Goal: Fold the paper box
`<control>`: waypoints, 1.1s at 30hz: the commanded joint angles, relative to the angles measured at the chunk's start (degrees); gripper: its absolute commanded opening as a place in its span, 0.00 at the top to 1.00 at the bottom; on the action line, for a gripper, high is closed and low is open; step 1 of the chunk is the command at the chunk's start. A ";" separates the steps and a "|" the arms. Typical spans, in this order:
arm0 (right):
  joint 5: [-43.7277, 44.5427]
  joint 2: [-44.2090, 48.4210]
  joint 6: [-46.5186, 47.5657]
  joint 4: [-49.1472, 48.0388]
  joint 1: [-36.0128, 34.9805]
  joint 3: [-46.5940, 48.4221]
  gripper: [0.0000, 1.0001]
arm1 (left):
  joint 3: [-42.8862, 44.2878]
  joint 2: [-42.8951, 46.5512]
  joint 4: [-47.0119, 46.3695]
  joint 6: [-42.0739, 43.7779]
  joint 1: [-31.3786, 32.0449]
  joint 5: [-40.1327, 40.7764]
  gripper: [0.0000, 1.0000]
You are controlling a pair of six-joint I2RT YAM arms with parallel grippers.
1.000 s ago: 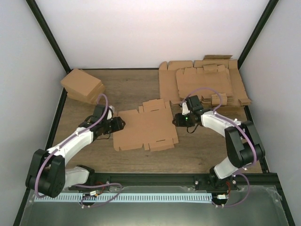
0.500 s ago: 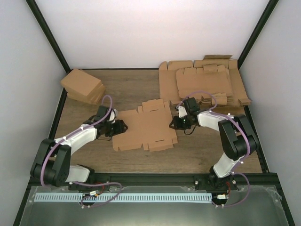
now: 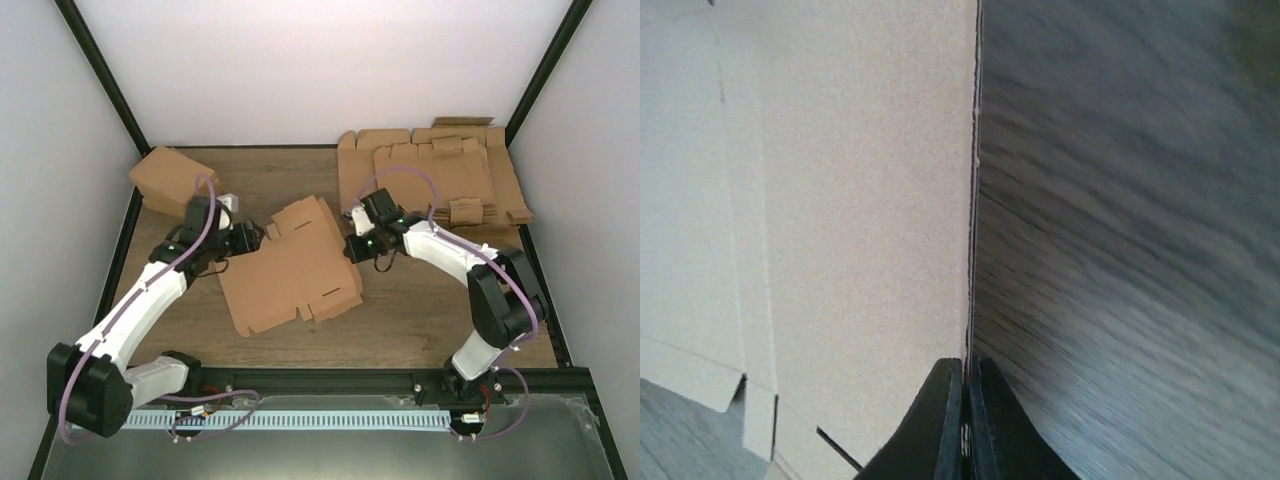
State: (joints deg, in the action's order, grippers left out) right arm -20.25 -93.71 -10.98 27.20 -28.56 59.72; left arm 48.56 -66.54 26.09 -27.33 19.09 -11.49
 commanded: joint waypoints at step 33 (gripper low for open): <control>27.30 0.70 73.56 -11.07 -15.94 4.15 0.99 | 3.49 10.25 2.41 6.18 -0.20 8.33 0.19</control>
State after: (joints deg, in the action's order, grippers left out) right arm 8.27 -90.87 51.07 27.09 -43.75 64.97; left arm 50.59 -55.48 28.82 -23.00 19.09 -1.37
